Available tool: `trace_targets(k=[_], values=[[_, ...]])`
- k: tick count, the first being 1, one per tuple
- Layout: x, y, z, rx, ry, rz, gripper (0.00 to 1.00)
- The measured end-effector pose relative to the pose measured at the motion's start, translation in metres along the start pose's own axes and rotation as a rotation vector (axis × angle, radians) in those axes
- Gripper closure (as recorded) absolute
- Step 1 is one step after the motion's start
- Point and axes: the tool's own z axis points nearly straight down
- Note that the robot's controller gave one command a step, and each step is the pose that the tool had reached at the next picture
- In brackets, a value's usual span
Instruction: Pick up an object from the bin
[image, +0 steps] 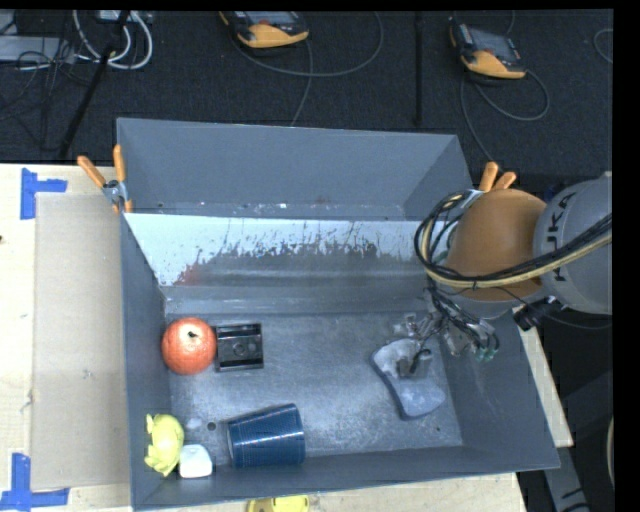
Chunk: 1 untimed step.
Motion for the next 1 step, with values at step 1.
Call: trace_targets(k=[1], values=[[0.0002,-0.0005,0.0001,0.0,0.0,0.002,1.0]])
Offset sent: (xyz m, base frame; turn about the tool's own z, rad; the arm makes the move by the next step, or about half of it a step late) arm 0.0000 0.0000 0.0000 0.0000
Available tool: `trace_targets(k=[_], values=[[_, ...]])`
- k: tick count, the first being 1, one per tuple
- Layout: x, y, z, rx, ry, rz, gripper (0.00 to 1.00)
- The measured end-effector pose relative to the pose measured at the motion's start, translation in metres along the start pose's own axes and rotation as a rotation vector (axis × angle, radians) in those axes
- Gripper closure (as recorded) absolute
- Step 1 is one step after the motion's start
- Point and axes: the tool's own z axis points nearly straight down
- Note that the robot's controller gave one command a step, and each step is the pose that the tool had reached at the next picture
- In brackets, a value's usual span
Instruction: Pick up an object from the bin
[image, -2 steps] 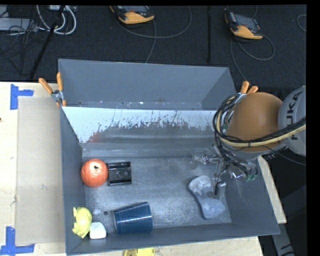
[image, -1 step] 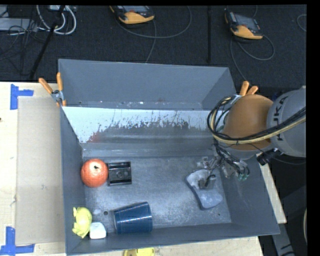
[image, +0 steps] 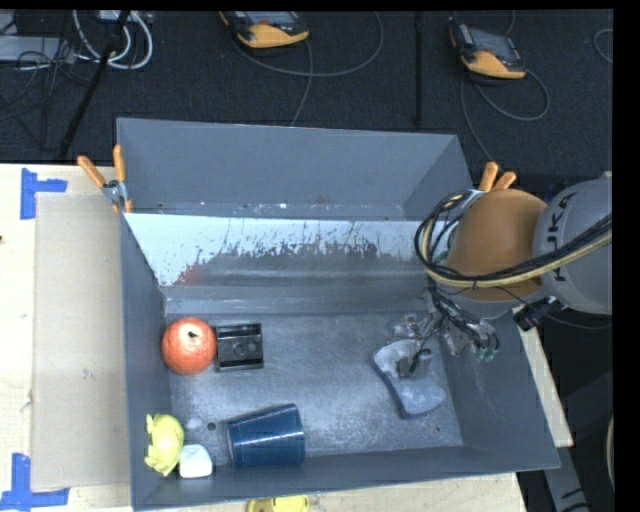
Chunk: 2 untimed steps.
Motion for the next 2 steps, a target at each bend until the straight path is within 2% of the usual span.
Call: trace_targets(k=[1,2], values=[[0.0,0.0,0.0,0.0,0.0,0.0,1.0],[0.008,0.004,-0.175,0.004,-0.015,0.023,1.0]])
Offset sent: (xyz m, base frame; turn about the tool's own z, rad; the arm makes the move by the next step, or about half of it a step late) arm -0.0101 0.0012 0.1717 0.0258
